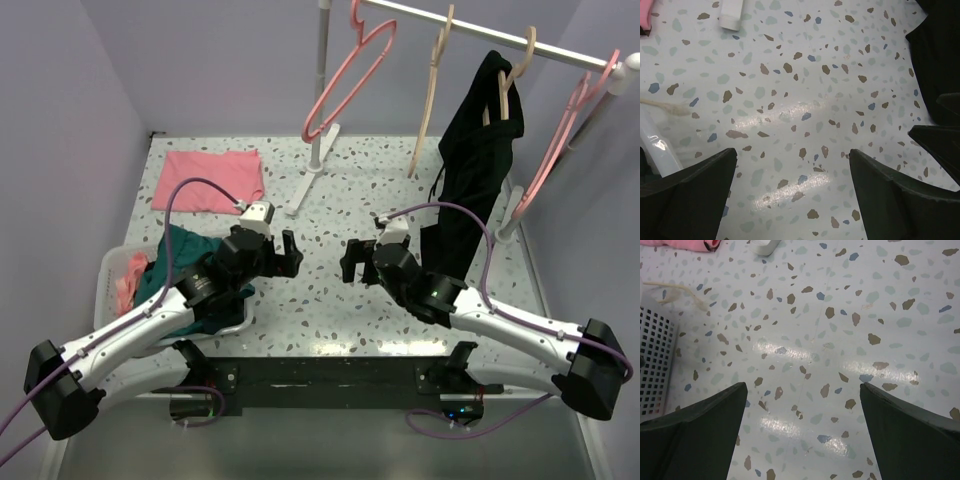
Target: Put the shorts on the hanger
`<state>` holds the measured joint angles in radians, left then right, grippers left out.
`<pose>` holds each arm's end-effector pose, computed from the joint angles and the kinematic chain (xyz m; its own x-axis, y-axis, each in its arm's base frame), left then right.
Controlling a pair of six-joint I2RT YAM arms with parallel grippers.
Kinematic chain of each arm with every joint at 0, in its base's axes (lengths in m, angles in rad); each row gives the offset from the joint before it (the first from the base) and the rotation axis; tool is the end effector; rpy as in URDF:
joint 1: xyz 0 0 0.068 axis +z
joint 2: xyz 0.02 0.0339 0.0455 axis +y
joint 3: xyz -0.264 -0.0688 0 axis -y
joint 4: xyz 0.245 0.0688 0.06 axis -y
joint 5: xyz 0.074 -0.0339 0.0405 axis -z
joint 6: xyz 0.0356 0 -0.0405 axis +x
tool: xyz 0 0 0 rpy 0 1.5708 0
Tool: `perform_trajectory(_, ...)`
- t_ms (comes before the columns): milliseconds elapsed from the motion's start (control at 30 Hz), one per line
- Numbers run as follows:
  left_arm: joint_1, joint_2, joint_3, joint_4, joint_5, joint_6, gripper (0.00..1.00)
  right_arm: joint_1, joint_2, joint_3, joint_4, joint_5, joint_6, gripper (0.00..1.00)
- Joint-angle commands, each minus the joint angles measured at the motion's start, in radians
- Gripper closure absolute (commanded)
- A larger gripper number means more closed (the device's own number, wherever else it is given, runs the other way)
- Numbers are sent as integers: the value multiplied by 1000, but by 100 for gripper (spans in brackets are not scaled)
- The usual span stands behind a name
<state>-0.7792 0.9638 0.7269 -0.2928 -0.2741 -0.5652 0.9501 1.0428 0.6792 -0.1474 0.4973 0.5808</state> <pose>0.1598 -0.1443 0.2765 -0.5769 -0.1549 -0.8020 0.2384 0.9072 -0.3467 0.1471 0.1765 0.2590 -0.4973 0.1336 -0.8572 -0.2393 0.9286 0.2836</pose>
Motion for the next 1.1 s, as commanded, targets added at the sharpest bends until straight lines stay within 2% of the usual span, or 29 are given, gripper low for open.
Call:
perform_trajectory(0, 3, -16, 37, 0, -59, -5, 0, 1, 8, 26, 25, -3, -1, 1)
perform_trajectory(133, 3, -16, 71, -42, -70, -1, 0, 1, 14, 40, -1, 3, -12, 1)
perform_trajectory(333, 3, 23, 201, -215, -117, -64, 0, 3, 10, 52, -24, 12, -36, 1)
perform_trajectory(667, 11, 35, 414, -661, -433, -312, 0, 3, 45, 66, -27, -78, -90, 1)
perform_trajectory(833, 72, 33, 385, -754, -416, -390, 0, 3, 89, 69, -12, -167, -85, 1)
perform_trajectory(933, 116, 36, 353, -827, -454, -472, 0, 3, 105, 60, -11, -175, -85, 1)
perform_trajectory(1067, 187, 15, 281, -830, -526, -527, 0, 3, 115, 57, -6, -193, -82, 1)
